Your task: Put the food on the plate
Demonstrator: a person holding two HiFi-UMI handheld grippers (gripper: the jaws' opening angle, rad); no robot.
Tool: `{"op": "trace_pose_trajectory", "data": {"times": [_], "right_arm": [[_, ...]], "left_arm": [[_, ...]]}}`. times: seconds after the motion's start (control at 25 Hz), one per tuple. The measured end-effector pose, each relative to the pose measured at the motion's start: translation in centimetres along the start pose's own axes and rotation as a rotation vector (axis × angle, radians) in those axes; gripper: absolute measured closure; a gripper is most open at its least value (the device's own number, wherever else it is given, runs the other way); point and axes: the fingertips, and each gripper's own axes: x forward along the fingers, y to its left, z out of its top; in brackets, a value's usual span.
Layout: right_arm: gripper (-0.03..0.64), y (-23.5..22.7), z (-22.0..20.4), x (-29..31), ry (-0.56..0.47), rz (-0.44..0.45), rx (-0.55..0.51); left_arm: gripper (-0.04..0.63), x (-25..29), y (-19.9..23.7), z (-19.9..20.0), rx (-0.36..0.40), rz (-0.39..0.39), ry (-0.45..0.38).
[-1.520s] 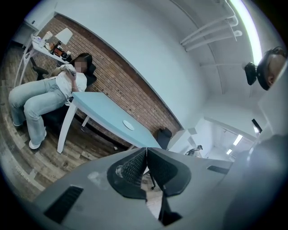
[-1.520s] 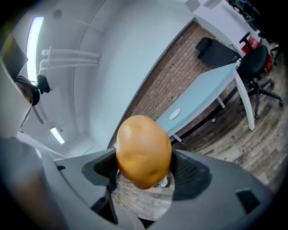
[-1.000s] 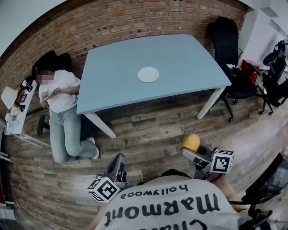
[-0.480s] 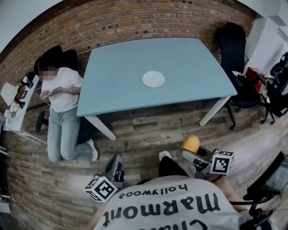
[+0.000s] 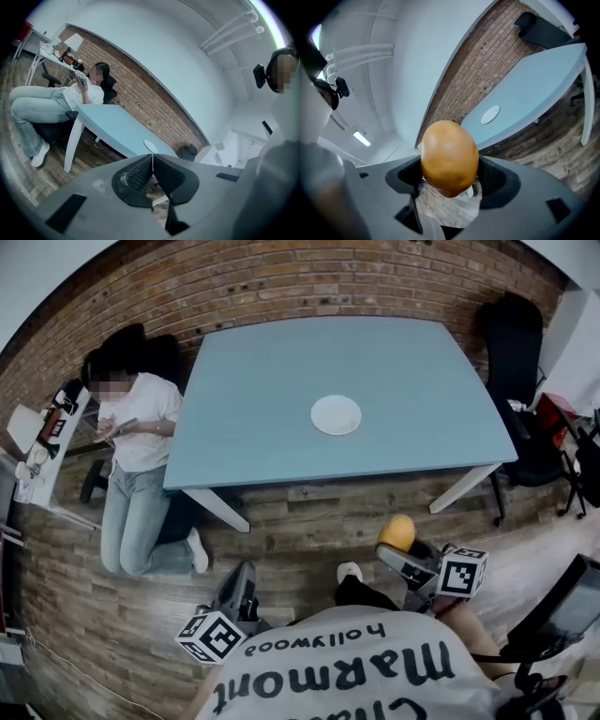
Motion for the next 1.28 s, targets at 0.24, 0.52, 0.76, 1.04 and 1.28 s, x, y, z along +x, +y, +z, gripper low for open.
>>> {"op": "trace_pose_trajectory", "data": {"times": [0.24, 0.52, 0.76, 1.04, 1.28], "right_arm": [[0.282, -3.2, 3.3, 1.4, 0.03, 0.002, 0.017], [0.282, -6.6, 8.0, 3.2, 0.055, 0.014, 0.021], [0.282, -9.0, 10.9, 5.4, 0.093, 0.041, 0.028], [0.282, -11.7, 14.1, 7.1, 0.138, 0.066, 0.037], [0.282, -13.9, 16.1, 8.5, 0.175, 0.077, 0.038]], "left_arm": [[0.586, 4.3, -0.4, 0.4, -0.001, 0.027, 0.01], [0.586, 8.9, -1.3, 1.3, 0.011, 0.059, 0.009], [0.586, 12.3, -1.5, 2.0, 0.014, 0.091, 0.002], [0.586, 16.1, -2.0, 2.8, 0.014, 0.125, -0.015], [0.586, 19.0, -2.6, 2.9, 0.024, 0.139, -0.015]]}}
